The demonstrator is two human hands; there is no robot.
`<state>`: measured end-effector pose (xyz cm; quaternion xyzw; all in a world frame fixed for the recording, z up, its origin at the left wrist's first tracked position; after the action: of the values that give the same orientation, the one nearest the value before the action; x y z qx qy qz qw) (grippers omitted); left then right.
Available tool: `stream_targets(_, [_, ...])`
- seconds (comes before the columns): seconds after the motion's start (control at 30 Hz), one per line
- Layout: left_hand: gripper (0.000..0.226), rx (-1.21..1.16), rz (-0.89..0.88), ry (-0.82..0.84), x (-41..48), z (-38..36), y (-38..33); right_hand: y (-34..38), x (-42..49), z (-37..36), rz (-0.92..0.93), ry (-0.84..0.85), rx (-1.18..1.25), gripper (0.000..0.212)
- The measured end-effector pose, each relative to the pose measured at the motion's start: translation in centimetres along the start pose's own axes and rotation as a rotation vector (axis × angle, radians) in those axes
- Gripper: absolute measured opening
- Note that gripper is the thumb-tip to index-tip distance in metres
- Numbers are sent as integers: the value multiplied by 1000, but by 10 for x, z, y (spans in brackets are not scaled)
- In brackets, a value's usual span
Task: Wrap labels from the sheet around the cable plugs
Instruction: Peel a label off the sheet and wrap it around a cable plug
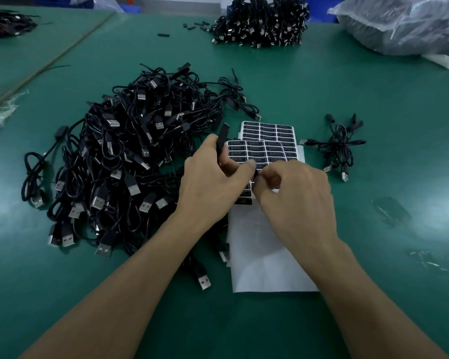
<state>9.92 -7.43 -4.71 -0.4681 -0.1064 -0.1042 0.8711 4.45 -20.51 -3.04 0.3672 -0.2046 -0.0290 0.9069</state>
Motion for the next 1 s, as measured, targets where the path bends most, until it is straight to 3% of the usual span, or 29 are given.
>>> stream_targets(0.1, [31, -102, 16, 80, -2, 1, -1, -7, 6, 5, -96, -30, 285, 15])
stream_targets(0.2, [43, -97, 27, 127, -2, 3, -3, -9, 11, 10, -262, -54, 632, 17])
stream_targets(0.27, [32, -120, 21, 137, -2, 4, -5, -10, 12, 12, -360, -52, 812, 17])
stream_targets(0.4, [25, -86, -80, 87, -2, 6, -6, -8, 12, 12, -441, 7, 986, 24])
stream_targets(0.53, [18, 8, -167, 10, 1, 8, -4, -9, 12, 13, -466, 41, 1098, 24])
stream_targets(1.0, [26, -326, -13, 275, -4, 7, -7, -13, 13, 7, -411, 9, 1026, 16])
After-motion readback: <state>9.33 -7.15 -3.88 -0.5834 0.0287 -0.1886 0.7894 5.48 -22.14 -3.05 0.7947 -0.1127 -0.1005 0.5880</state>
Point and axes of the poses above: each hand's wrist, its own x-axis towards the middle knuckle, its own z-axis out of the back of the hand, y = z × x, the point moved 1 cm from there along x, towards the middle knuckle, and after that the axes turned 13 degrees about x, right-handed, at the moved point
